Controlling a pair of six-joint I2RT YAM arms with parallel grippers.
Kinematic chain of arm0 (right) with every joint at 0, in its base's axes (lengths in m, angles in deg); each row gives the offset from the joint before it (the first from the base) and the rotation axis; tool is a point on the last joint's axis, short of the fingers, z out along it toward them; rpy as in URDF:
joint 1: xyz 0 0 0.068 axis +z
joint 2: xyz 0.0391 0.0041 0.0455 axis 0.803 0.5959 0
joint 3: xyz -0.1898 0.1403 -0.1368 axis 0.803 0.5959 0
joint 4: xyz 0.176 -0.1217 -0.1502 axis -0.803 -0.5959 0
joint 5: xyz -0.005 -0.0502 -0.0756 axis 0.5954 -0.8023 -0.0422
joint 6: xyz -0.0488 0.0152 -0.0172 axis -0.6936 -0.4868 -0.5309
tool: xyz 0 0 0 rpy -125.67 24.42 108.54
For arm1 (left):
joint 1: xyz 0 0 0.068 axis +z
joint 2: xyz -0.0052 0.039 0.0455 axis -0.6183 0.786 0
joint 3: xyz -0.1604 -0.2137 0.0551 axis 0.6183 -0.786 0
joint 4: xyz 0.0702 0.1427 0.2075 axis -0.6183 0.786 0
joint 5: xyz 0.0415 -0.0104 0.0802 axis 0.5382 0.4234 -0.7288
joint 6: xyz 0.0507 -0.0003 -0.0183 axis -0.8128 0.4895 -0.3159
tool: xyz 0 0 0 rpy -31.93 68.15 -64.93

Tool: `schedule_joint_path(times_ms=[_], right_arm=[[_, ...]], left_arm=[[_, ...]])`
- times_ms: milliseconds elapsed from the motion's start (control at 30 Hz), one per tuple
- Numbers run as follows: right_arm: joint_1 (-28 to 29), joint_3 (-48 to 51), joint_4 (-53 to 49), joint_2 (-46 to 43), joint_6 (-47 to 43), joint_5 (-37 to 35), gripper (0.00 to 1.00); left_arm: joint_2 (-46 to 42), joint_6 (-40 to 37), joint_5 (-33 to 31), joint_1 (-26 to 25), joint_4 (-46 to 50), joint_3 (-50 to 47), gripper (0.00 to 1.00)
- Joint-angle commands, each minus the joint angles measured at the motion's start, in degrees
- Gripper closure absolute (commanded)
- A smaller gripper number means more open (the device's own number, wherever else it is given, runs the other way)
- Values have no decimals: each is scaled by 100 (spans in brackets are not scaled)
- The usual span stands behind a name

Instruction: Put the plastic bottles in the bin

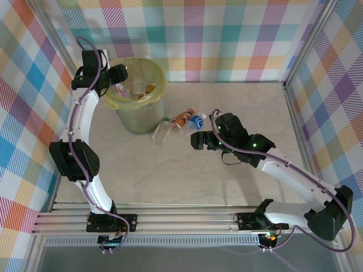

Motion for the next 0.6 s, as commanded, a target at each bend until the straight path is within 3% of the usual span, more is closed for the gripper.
schedule_joint_path(times_ms=[0, 100, 267, 567], right_arm=[[-17, -244, -224, 121, 265, -269, 0], [-130, -328, -355, 251, 491, -326, 0], [-519, -405, -475, 540, 897, -38, 0], [-1259, -421, -183, 1397, 1403, 858, 0]], left_arm=[[-155, 31, 43, 78, 116, 248, 27], [-286, 59, 52, 79, 221, 407, 21], [-665, 114, -193, 78, 356, 496, 0], [-1823, 163, -772, 79, 446, -159, 0]])
